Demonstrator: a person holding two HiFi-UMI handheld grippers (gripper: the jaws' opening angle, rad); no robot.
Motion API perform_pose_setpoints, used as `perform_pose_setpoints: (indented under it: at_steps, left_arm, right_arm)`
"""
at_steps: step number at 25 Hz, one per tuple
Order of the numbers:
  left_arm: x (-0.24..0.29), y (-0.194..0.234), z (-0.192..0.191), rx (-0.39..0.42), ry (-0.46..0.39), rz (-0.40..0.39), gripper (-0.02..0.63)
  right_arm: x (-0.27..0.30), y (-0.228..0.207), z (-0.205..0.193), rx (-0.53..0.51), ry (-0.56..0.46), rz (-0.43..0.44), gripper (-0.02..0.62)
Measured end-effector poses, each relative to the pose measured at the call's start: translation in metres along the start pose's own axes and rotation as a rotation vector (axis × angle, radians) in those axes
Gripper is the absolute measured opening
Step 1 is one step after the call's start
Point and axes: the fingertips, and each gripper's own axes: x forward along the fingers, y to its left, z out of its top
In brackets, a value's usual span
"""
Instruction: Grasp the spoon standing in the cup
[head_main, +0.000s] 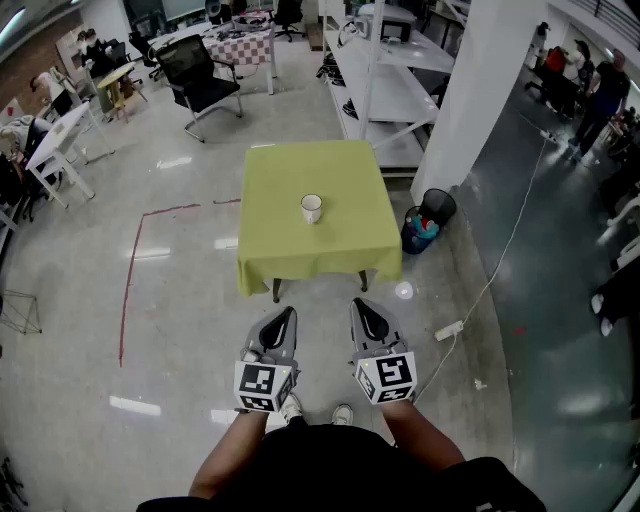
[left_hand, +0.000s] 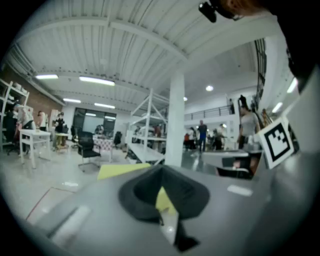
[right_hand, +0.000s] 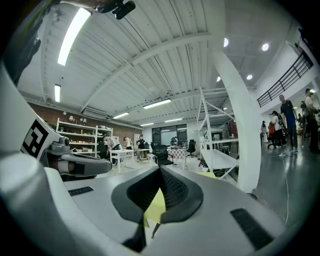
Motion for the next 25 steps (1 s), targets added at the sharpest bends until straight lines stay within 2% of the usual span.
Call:
perform_pose_setpoints:
  at_steps: [17,25]
  left_arm:
    - [-0.010,0.050,-0.007,-0.019,0.004,-0.046,0.006]
    - [-0.008,0.066,-0.003,-0.019,-0.008,-0.118,0.006]
  right_arm:
    - [0.034,0.037,-0.002,-0.007,0.013,-0.040,0.008]
    - [0.041,0.050,-0.002,0.002,0.033,-0.091,0.008]
